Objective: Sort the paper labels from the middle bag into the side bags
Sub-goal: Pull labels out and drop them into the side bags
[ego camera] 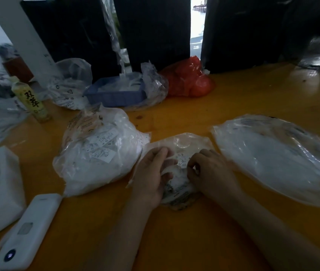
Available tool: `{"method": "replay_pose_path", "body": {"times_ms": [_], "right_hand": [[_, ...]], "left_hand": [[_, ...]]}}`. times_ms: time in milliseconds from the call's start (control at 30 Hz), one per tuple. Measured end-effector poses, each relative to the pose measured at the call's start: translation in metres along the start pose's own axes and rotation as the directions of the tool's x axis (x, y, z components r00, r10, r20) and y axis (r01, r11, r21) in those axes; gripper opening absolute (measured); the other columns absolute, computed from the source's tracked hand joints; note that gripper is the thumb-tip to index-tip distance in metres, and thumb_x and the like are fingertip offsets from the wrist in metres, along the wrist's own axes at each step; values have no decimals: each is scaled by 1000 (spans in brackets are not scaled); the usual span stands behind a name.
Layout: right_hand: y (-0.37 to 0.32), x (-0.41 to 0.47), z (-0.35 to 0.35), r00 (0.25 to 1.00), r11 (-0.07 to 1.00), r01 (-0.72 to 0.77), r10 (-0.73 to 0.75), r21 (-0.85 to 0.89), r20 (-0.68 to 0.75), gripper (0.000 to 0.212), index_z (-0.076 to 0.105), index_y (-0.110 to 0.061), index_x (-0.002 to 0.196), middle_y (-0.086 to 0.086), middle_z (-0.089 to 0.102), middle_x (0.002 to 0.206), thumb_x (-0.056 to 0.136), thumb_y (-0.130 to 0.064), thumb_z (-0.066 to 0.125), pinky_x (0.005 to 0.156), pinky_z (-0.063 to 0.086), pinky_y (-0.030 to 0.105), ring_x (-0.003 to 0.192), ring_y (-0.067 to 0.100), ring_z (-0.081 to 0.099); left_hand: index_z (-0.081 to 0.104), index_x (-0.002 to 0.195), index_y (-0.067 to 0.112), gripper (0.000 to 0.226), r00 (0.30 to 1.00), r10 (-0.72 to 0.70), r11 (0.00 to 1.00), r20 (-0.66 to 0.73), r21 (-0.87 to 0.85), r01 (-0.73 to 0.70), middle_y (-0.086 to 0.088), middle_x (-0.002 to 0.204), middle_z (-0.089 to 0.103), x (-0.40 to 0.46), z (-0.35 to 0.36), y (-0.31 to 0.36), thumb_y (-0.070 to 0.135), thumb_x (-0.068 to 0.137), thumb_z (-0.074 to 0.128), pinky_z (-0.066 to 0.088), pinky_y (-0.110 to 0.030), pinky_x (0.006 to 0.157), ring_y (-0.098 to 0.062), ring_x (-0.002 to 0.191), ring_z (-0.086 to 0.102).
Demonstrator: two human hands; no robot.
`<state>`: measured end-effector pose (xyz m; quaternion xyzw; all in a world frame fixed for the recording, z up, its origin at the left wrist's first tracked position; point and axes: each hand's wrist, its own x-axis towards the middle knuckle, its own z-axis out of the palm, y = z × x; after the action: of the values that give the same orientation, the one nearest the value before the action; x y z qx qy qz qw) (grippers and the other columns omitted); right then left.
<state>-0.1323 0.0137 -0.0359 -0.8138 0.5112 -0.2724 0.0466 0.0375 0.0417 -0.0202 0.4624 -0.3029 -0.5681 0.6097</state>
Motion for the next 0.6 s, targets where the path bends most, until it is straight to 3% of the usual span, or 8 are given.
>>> {"method": "replay_pose_path", "body": {"times_ms": [133, 233, 367, 467, 600], "right_hand": [[-4, 0, -5, 1000, 999, 3, -2, 40, -23, 5, 67, -21, 90, -12, 48, 85, 89, -24, 71, 74, 37, 25, 77, 9, 46], [-6, -1, -8, 999, 998, 15, -13, 69, -31, 5, 68, -18, 89, -7, 57, 86, 89, -21, 73, 73, 40, 26, 74, 9, 48], [-8, -3, -11, 998, 998, 41, -39, 49, -45, 6, 67, -18, 90, -2, 67, 86, 90, -20, 73, 72, 45, 28, 71, 13, 57], [-8, -3, -11, 999, 999, 48, -48, 17, -18, 3, 64, -19, 96, -1, 67, 82, 95, -22, 66, 74, 46, 33, 72, 17, 56], [-5, -4, -4, 999, 995, -27, 25, 94, 29, 19, 64, -24, 117, -7, 66, 105, 98, -21, 62, 83, 40, 26, 92, 8, 50]], "left_hand": [[78, 88, 30, 20, 1000, 17, 999, -2, 34, -17, 0, 111, 80, -2, 0, 1, 25, 102, 65, 52, -18, 53, -17, 99, 78], [77, 101, 18, 9, 1000, 12, 999, -2, -43, -12, -7, 112, 80, 1, 0, 0, 19, 97, 68, 56, -17, 59, -21, 102, 78], [74, 107, 2, 27, 1000, -18, 982, -10, -190, 16, -19, 111, 78, 3, -1, -2, 16, 83, 75, 62, -21, 72, -30, 102, 78], [71, 112, -1, 32, 999, -30, 975, -17, -222, 25, -21, 109, 78, 4, -1, -3, 19, 87, 74, 63, -24, 76, -32, 100, 78], [73, 106, -1, 28, 999, -27, 973, -24, -230, 21, -23, 106, 78, 3, 1, -3, 21, 89, 71, 63, -26, 77, -31, 99, 79]]}}
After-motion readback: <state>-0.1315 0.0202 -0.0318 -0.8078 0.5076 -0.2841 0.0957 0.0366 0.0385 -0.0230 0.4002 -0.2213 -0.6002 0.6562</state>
